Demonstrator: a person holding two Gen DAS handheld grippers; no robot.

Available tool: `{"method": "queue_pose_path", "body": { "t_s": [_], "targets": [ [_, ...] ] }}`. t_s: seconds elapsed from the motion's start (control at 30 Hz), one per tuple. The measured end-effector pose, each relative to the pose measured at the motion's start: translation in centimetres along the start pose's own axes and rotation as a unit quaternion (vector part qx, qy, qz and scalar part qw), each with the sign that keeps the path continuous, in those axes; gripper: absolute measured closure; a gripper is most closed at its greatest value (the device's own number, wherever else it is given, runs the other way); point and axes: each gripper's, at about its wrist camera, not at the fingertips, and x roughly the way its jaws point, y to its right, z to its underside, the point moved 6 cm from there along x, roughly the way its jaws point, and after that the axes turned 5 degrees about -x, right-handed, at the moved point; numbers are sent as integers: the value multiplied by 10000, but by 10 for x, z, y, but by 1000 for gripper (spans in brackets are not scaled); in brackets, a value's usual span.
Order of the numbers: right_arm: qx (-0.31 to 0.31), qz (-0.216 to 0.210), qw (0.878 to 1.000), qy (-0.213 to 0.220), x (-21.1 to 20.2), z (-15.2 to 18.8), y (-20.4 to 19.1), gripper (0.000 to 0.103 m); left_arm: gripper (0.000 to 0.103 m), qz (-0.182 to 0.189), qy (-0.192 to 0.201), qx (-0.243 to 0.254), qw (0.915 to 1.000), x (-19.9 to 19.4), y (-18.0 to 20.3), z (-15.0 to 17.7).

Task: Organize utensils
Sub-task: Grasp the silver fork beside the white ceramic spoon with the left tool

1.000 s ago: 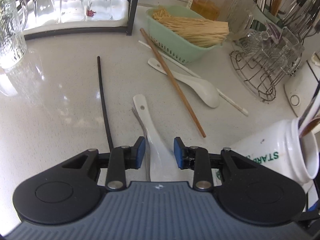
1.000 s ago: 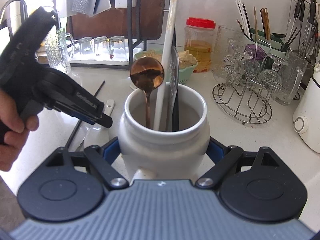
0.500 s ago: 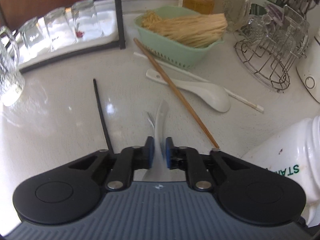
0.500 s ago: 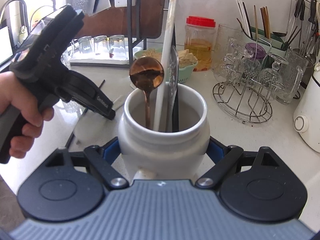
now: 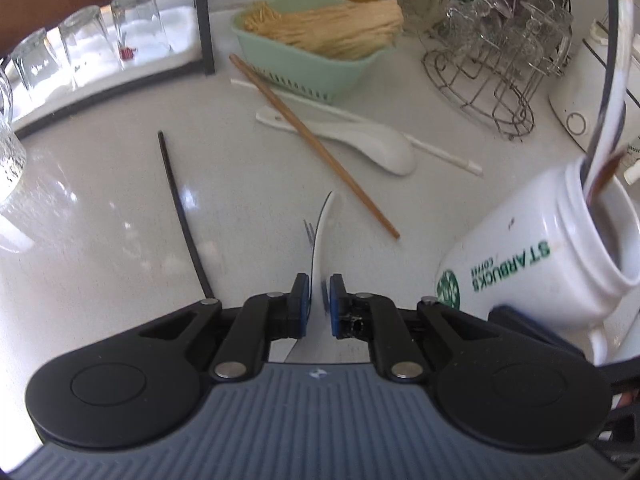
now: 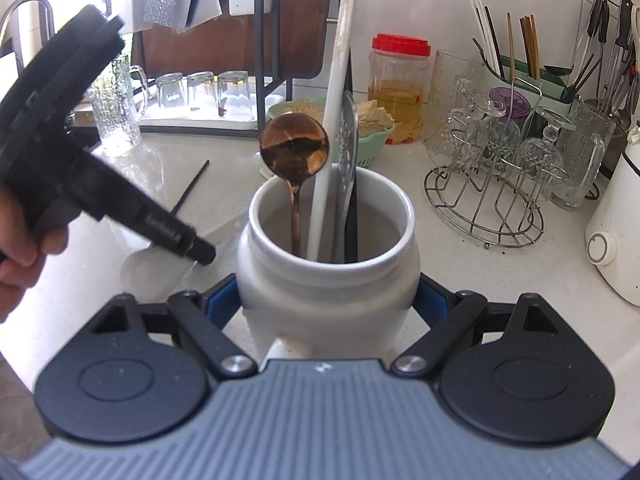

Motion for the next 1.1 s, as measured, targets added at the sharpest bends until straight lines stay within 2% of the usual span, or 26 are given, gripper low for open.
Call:
{"method": "queue_pose_path", "body": {
  "t_s": [0.13, 0.63, 0.8, 0.97, 1.1],
  "targets": [
    [2, 0, 10000, 0, 0, 0, 0, 12, 89, 9, 3, -78, 10000, -2, -2, 4],
    [2, 5, 10000, 8, 0, 0, 0, 12, 89, 201, 352, 211, 9990, -17, 14, 6],
    [5, 9, 10000, 15, -1, 0, 0, 12, 89, 74, 457, 243, 9986, -16, 11, 4],
    [6, 13, 10000, 29, 0, -1, 1, 12, 89, -63, 545, -46, 9985, -5, -5, -6],
    [4, 13, 10000, 30, -1, -1, 0, 12, 90, -56, 579, -65, 9983, 1, -10, -12]
  ]
}}
